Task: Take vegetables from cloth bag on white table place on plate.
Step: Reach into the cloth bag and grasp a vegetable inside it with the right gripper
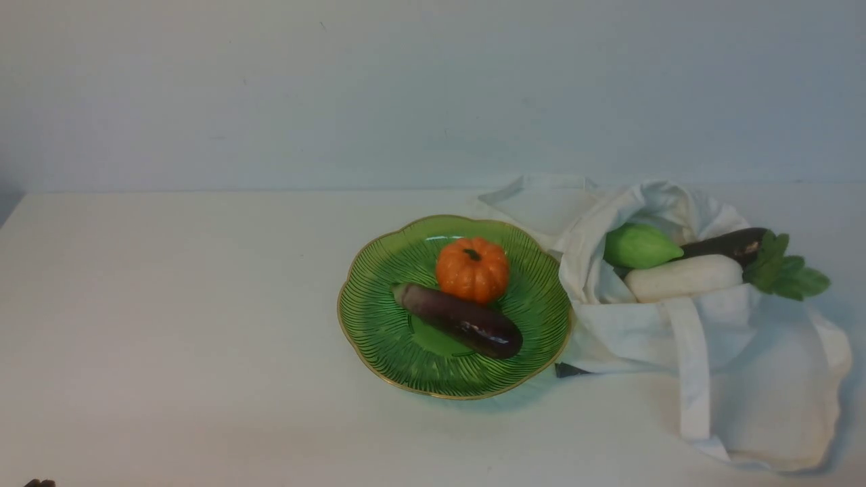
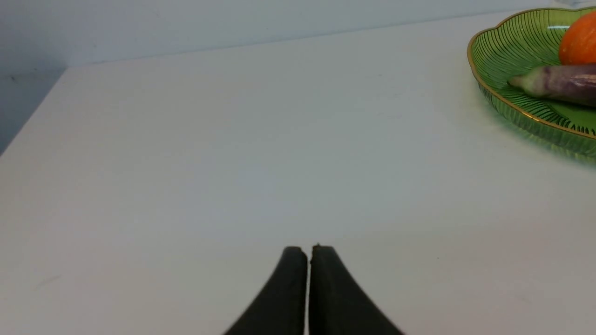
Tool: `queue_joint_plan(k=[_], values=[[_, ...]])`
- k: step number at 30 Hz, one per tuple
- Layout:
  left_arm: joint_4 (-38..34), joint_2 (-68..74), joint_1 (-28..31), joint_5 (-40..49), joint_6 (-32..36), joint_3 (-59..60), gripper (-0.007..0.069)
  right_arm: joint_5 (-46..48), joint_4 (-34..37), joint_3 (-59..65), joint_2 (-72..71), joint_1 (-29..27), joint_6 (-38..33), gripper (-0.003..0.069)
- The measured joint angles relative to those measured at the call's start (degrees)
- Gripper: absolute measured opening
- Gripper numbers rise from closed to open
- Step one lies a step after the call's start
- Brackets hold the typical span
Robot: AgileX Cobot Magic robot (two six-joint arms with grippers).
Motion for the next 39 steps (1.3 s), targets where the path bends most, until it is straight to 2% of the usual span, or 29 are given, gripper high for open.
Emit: queue_joint_plan(k=[1,2,3,4,5,7,13,16,18,22,25,27,33,36,39], values=[[0.0,0.0,0.0,0.0,0.0,0.0,-0.0005,0.0,4.2,0.0,0.0,0.0,1.8,-0.0015],[0.0,0.0,0.0,0.0,0.0,0.0,-0.0005,0.0,4.2,0.0,0.0,0.0,2.2,-0.0015],[0.0,0.0,0.0,0.0,0.0,0.0,-0.0005,0.1,14.3,0.0,0.0,0.0,6.2,-0.0015],[0.0,0.0,0.0,0.0,0.0,0.0,-0.0005,0.1,14.3,0.0,0.0,0.0,6.6,-0.0015],[0.0,0.0,0.0,0.0,0.0,0.0,-0.0005,0.2,22.5,0.1,0.0,0.0,9.3,-0.0015],[0.0,0.0,0.0,0.0,0.0,0.0,-0.0005,0.4,32.5,0.1,0.0,0.0,11.8,-0.0015],[0.0,0.0,0.0,0.0,0.0,0.0,-0.0005,-1.7,43.3,0.1,0.0,0.0,12.4,-0.0015],[0.0,0.0,0.0,0.0,0.0,0.0,-0.0005,-2.5,44.1,-0.1,0.0,0.0,11.4,-0.0015],[0.0,0.0,0.0,0.0,0.0,0.0,-0.0005,-2.1,44.0,-1.6,0.0,0.0,8.5,-0.0015],[0.0,0.0,0.0,0.0,0.0,0.0,-0.0005,-1.4,41.1,-13.0,1.0,0.0,-3.3,-0.0015],[0.0,0.0,0.0,0.0,0.0,0.0,-0.0005,4.6,36.6,-23.8,7.8,0.0,-7.8,-0.0015],[0.0,0.0,0.0,0.0,0.0,0.0,-0.0005,10.8,33.7,-29.0,12.7,0.0,-8.6,-0.0015],[0.0,0.0,0.0,0.0,0.0,0.0,-0.0005,37.4,24.0,-40.7,31.4,0.0,-8.5,-0.0015],[0.0,0.0,0.0,0.0,0.0,0.0,-0.0005,41.0,22.5,-41.3,39.6,0.0,-7.8,-0.0015],[0.0,0.0,0.0,0.0,0.0,0.0,-0.0005,39.5,22.7,-41.3,47.1,0.0,-7.5,-0.0009]])
